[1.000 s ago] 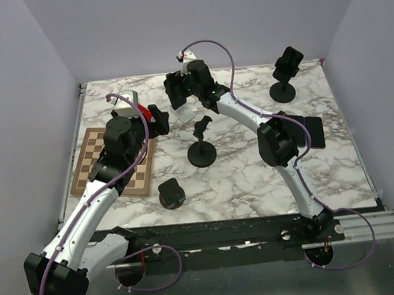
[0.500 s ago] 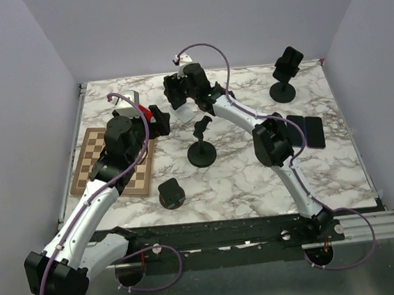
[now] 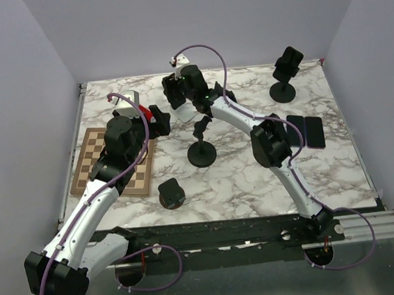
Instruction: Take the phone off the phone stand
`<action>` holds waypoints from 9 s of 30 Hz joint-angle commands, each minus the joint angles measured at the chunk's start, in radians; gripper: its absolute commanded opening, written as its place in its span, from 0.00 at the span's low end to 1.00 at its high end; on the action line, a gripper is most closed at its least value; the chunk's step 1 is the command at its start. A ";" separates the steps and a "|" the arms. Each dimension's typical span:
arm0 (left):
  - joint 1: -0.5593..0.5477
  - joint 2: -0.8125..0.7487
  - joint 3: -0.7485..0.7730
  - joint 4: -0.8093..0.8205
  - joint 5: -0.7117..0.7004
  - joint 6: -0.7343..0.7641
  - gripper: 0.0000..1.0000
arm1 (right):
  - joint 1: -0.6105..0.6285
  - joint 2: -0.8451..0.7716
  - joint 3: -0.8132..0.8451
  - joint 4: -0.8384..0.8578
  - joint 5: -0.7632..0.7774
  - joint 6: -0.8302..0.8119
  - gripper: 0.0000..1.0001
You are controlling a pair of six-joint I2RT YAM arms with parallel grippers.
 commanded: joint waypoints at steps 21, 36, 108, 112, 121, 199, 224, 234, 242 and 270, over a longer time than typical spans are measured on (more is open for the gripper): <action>0.006 -0.006 0.013 0.017 0.038 -0.008 0.98 | 0.015 -0.252 -0.073 0.023 0.152 0.026 0.17; 0.004 -0.007 0.012 0.018 0.061 -0.022 0.98 | -0.014 -0.734 -0.643 -0.061 0.659 0.120 0.00; -0.014 -0.033 0.018 0.001 0.084 -0.042 0.98 | -0.342 -0.464 -0.810 -0.642 0.242 0.379 0.23; -0.015 -0.035 0.018 0.002 0.089 -0.044 0.98 | -0.342 -0.477 -0.809 -0.646 0.251 0.371 0.36; -0.015 -0.035 0.017 0.004 0.089 -0.044 0.98 | -0.340 -0.510 -0.794 -0.651 0.224 0.355 0.60; -0.030 -0.009 0.026 -0.002 0.113 -0.053 0.98 | -0.556 -0.317 -0.141 -0.459 0.719 0.503 1.00; -0.031 -0.012 0.021 0.008 0.113 -0.053 0.97 | -0.557 -0.361 -0.158 -0.389 0.633 0.348 0.18; -0.030 -0.007 0.014 0.030 0.166 -0.054 0.97 | -0.557 -0.455 -0.248 -0.304 0.378 0.189 0.01; -0.029 0.007 0.003 0.144 0.349 0.030 0.90 | -0.557 -0.449 -0.204 -0.377 0.119 0.145 0.01; -0.254 0.902 0.928 0.115 0.529 0.125 0.68 | -0.556 -0.408 -0.231 -0.405 -0.353 0.051 0.01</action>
